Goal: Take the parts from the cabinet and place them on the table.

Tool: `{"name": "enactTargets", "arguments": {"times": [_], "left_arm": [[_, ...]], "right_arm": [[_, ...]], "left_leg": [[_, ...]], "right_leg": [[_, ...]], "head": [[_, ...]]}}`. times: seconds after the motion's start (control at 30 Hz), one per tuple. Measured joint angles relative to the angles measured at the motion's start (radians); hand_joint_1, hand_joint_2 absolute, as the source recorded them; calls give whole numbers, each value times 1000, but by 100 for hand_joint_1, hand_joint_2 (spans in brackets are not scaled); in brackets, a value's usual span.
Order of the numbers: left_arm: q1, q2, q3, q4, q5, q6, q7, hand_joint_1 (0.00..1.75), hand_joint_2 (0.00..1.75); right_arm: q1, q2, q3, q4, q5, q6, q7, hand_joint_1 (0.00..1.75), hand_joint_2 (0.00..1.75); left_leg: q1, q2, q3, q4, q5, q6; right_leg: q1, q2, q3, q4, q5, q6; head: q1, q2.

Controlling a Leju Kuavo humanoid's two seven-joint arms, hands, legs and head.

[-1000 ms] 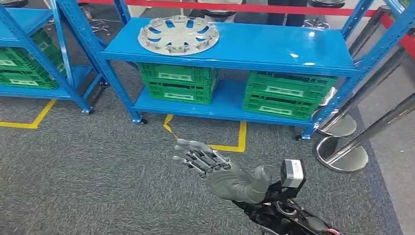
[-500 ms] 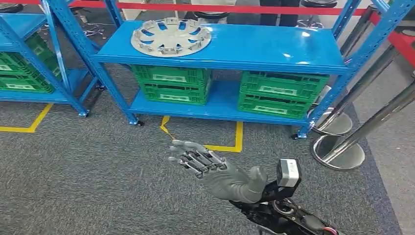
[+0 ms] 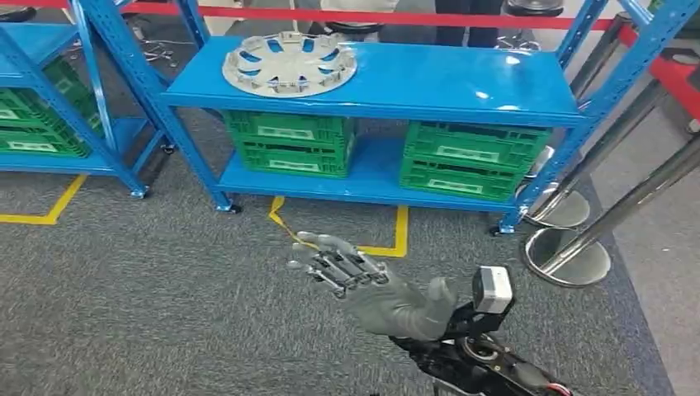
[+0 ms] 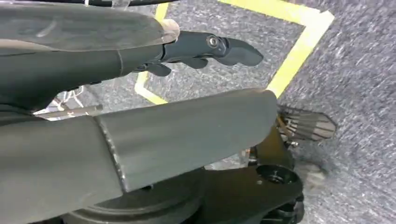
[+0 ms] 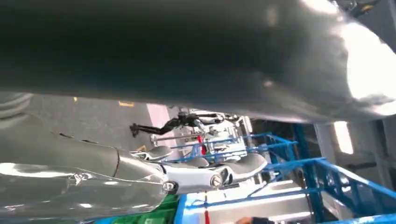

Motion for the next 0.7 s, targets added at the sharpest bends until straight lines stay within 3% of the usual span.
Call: {"name": "enactTargets", "arguments": {"times": [0.03, 0.07, 0.13, 0.17, 0.2, 0.23, 0.27, 0.3, 0.33, 0.37, 0.4, 0.47, 0.5, 0.53, 0.57, 0.63, 0.67, 0.7], "left_arm": [[0, 0, 0, 0, 0, 0, 0, 0, 0], [1, 0, 0, 0, 1, -1, 0, 0, 0], [1, -2, 0, 0, 2, -2, 0, 0, 0], [1, -2, 0, 0, 2, -2, 0, 0, 0], [1, 10, 0, 2, 2, -1, 0, 0, 0], [-1, 10, 0, 1, 2, -1, 0, 0, 0], [-1, -2, 0, -2, 2, -2, 0, 0, 0], [0, 2, 0, -2, 2, 0, 0, 0, 0], [2, 3, 0, -2, 2, 0, 0, 0, 0], [1, 5, 0, -2, 2, 0, 0, 0, 0], [-1, 5, 0, -2, 5, 0, 0, 0, 0], [-2, 5, 0, -2, 10, -1, 0, 0, 0], [-1, 4, 0, -2, 12, -1, 0, 0, 0], [1, 4, 0, -2, 14, -2, 0, 0, 0], [3, 3, 0, -2, 17, -2, 0, 0, 0], [4, 3, 0, -2, 21, -2, 0, 0, 0], [2, 5, 0, -2, 24, -2, 0, 0, 0], [1, 11, 0, -2, 26, -1, 0, 0, 0]], "right_arm": [[1, 0, -2, 0, -2, 0, 0, 0, 0], [1, 0, -2, 0, -3, 0, 0, 0, 0], [1, 0, -3, 0, -3, 1, 0, 0, 0], [0, 0, -3, 0, -3, 1, 0, 0, 0], [0, 0, -3, 2, -3, 1, 0, 0, 0], [-3, 0, -4, 1, -3, 1, -1, 0, 0], [0, 0, -4, 0, -4, 0, 1, 0, 0], [1, 0, -4, 0, -4, 2, -1, 0, 0], [0, 0, -4, 0, -3, 2, 0, 0, 0], [-1, 0, -4, 0, -3, 2, 0, 0, 0], [-4, 0, -6, 1, -5, 3, -1, 0, 0], [-11, 2, -8, 2, -5, 6, 0, 0, 0], [-12, 2, -8, 3, -7, 8, 0, 0, 0], [-12, 2, -8, 5, -8, 10, 0, 0, 0], [-12, 2, -8, 5, -10, 10, 0, 0, 0], [-17, 3, -7, 6, -11, 11, 0, 0, 0], [-23, 3, -7, 6, -15, 11, 0, 0, 0], [-27, 5, -7, 8, -15, 11, -1, 0, 0]], "left_leg": [[1, 5, 2, 0, -2, -3], [4, 10, 7, 1, -6, -7], [13, 20, 25, 3, -19, -22], [14, 25, 32, 5, -27, -30], [8, 26, 28, 3, -28, -33], [-2, 33, 20, 20, -33, -41], [-6, 39, 14, 18, -30, -44], [-7, 52, 16, 18, -31, -45], [-6, 68, 18, 18, -37, -51], [-1, 48, 15, 35, -54, -57], [1, 10, -7, 86, -83, -59], [1, -14, -103, 260, -155, -62], [1, -17, -153, 341, -178, -61], [1, -19, -187, 384, -178, -58], [-1, -22, -196, 372, -149, -52], [-7, -33, -153, 232, -45, -32], [-11, -55, -115, 135, 8, -18], [-15, -93, -95, 74, 18, -6]], "right_leg": [[-5, -1, -16, 25, 5, 4], [-9, -3, -5, -6, 37, 8], [-17, -19, 84, -186, 143, 17], [-16, -45, 118, -261, 156, 23], [-5, -86, 113, -258, 135, 20], [-6, -91, 125, -277, 133, 11], [-8, -76, 113, -267, 130, -10], [-5, -66, 107, -268, 129, -12], [-6, -52, 108, -270, 131, -20], [-8, -41, 110, -272, 131, -25], [-8, -32, 111, -272, 132, -29], [-6, -12, 110, -272, 131, -36], [-3, -1, 111, -272, 131, -39], [-1, 12, 112, -272, 130, -41], [1, 26, 115, -272, 130, -42], [6, 51, 122, -273, 130, -42], [8, 62, 124, -274, 130, -42], [4, 68, 123, -274, 130, -42]], "head": [[3, 0], [6, 0], [11, 0], [15, 0], [18, 0], [32, 0], [21, 0], [3, 0], [2, 0], [2, 0], [-8, 0], [-21, 0], [-26, 0], [-29, 0], [-30, 0], [-36, 0], [-37, 0], [-36, 0]]}}
